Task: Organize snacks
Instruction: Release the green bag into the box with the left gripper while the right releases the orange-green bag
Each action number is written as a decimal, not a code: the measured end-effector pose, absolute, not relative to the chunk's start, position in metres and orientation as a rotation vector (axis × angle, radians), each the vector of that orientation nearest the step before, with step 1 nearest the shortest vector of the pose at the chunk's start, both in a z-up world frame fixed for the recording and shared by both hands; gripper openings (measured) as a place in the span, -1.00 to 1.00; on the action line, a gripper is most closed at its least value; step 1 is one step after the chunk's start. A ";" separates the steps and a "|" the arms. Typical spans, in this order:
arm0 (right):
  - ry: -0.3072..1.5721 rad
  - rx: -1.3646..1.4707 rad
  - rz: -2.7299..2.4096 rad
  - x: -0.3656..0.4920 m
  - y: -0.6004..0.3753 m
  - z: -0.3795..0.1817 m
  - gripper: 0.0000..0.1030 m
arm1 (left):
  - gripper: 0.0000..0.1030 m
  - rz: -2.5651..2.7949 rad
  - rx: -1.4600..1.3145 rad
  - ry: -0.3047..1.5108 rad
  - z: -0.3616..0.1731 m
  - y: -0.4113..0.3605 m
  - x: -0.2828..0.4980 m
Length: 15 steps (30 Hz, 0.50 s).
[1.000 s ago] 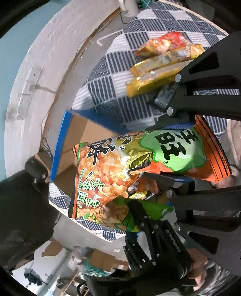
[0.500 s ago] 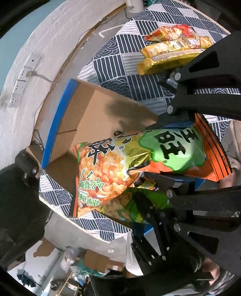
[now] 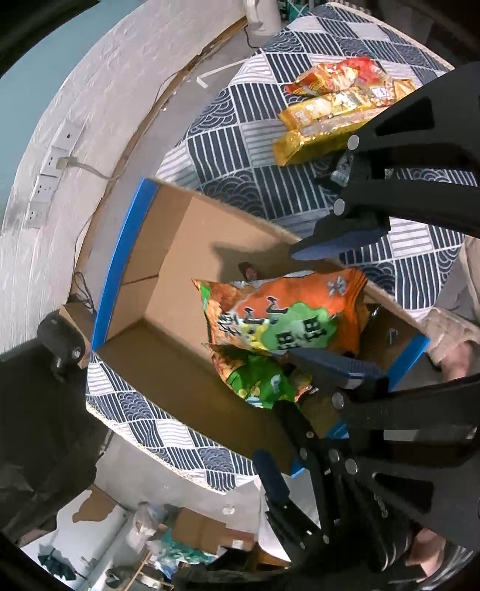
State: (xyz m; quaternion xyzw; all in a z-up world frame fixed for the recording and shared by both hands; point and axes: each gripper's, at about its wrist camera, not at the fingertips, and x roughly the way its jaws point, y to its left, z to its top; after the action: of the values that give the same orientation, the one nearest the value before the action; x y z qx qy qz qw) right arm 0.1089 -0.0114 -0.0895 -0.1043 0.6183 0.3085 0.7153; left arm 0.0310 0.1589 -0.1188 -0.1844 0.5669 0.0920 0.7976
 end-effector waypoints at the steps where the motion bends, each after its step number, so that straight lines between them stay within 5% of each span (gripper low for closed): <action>1: 1.368 -0.234 0.681 0.109 -0.013 -0.089 0.00 | 0.34 0.194 -0.390 1.217 -0.117 0.156 0.031; 15: 1.298 -0.282 0.637 0.105 -0.065 -0.075 0.17 | 0.44 0.112 -0.325 1.229 -0.104 0.103 0.040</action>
State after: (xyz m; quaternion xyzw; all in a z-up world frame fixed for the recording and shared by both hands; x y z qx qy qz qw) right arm 0.1046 -0.0647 -0.0748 -0.1286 0.5919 0.2907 0.7407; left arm 0.0396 0.1034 -0.1037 -0.1516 0.5738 0.0522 0.8032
